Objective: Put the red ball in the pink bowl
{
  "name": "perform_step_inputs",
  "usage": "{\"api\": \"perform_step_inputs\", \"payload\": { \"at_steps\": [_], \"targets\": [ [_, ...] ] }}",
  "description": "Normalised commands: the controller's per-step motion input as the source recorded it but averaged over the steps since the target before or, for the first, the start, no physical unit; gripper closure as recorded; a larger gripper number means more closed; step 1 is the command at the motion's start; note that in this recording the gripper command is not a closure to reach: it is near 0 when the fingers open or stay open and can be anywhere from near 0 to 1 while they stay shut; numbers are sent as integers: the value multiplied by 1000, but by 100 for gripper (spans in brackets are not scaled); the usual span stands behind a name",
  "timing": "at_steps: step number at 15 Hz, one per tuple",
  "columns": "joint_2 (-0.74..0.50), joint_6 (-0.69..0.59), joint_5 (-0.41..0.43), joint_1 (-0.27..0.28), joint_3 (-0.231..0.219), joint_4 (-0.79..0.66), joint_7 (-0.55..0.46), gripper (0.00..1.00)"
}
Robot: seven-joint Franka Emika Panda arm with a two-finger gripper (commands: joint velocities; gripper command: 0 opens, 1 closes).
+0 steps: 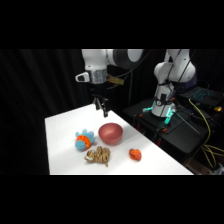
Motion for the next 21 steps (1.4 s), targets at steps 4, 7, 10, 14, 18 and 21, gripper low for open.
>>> {"api": "perform_step_inputs", "payload": {
  "at_steps": [4,7,10,14,18,21],
  "targets": [
    [76,126,-140,15,-14,41,221,0],
    [139,233,-228,84,6,55,426,0],
    [191,230,-133,170,63,68,513,0],
    [199,208,-90,233,83,44,498,0],
    [60,212,-3,149,23,-106,288,0],
    [-70,288,120,41,12,-296,87,0]
  ]
}}
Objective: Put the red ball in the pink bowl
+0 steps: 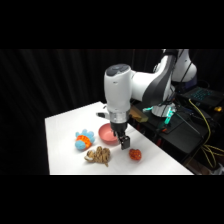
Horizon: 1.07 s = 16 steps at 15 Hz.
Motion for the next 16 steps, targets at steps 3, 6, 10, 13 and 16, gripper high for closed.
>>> {"api": "perform_step_inputs", "payload": {
  "at_steps": [3,6,10,13,16],
  "targets": [
    [-65,311,195,4,35,-306,-22,0],
    [21,257,229,-5,66,-181,-128,0],
    [67,142,239,-7,86,-53,-216,0],
    [8,83,238,-24,77,-36,-252,0],
    [17,126,309,-74,121,-54,-323,0]
  ]
}}
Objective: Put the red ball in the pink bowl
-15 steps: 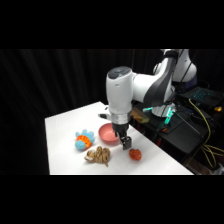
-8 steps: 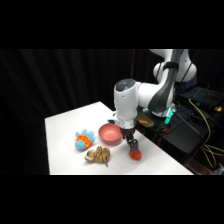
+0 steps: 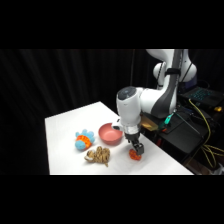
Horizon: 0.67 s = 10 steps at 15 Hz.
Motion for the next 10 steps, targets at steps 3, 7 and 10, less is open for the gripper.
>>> {"api": "perform_step_inputs", "payload": {
  "at_steps": [3,7,10],
  "targets": [
    [129,252,309,-106,145,-24,-378,0],
    [236,263,112,-74,51,87,-276,0],
    [142,168,54,-89,13,106,-233,81]
  ]
}}
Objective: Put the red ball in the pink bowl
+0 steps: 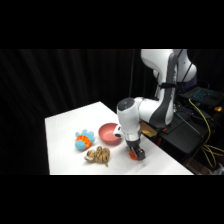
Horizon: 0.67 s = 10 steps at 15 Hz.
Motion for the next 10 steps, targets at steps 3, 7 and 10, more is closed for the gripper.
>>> {"api": "perform_step_inputs", "payload": {
  "at_steps": [3,7,10],
  "targets": [
    [-5,123,-18,-30,-39,39,-136,100],
    [-139,11,-136,64,-140,-12,25,90],
    [-366,-178,-309,170,-282,-115,231,28]
  ]
}}
